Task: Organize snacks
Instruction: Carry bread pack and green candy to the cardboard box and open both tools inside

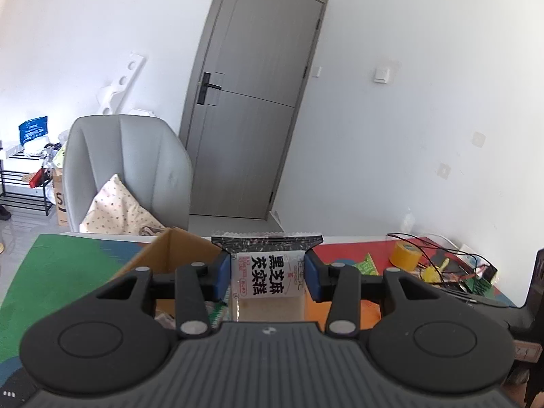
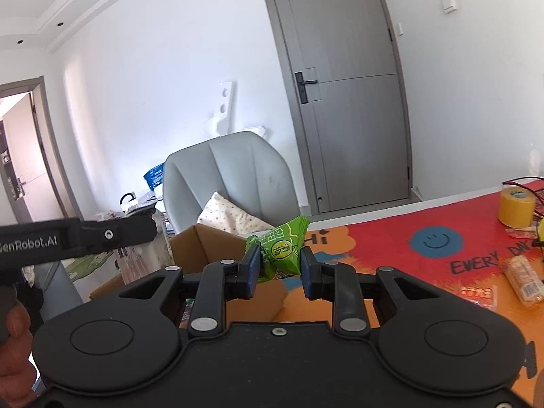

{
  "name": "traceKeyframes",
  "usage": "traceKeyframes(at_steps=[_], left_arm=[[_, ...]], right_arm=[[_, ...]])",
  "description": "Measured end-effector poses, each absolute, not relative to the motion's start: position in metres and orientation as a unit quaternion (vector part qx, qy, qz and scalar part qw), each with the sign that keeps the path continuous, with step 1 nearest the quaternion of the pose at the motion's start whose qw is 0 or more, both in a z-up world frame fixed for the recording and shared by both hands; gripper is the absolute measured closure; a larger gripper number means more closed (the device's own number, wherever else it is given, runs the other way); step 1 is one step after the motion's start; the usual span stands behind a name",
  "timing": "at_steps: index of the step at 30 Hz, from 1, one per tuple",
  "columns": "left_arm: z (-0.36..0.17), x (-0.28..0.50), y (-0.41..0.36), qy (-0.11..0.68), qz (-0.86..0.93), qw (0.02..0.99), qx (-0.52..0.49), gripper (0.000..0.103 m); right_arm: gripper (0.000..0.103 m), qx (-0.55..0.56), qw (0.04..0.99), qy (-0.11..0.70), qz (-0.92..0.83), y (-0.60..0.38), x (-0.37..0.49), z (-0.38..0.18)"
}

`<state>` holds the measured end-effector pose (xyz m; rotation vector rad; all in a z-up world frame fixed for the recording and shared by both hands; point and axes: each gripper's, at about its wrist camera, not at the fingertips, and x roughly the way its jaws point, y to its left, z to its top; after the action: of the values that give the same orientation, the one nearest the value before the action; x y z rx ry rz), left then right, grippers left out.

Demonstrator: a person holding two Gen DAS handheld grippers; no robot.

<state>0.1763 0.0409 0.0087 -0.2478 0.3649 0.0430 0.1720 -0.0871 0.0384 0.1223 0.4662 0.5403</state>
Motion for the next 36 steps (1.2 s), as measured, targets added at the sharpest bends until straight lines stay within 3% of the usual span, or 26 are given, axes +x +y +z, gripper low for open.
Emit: traceKeyframes(at_steps=[19, 22, 25, 36], left_arm=[[-0.017, 0.203, 0.115, 0.202, 0.075, 0.964, -0.153, 0.059], [-0.024, 0.208, 0.118, 0.207, 0.071, 0.964, -0.153, 0.053], [-0.028, 0.209, 0.123, 0.206, 0.073, 0.962, -0.162, 0.038], [-0.026, 0.194, 0.144, 0.193, 0.106, 0.96, -0.174, 0.033]], right_arm=[[0.077, 0.03, 0.92, 0.245, 0.305, -0.018, 0.191, 0.037], [0.077, 0.025, 0.918, 0.249, 0.307, -0.009, 0.194, 0.034], [0.077, 0.021, 0.916, 0.255, 0.308, -0.003, 0.198, 0.031], [0.076, 0.019, 0.908, 0.261, 0.327, 0.022, 0.21, 0.028]])
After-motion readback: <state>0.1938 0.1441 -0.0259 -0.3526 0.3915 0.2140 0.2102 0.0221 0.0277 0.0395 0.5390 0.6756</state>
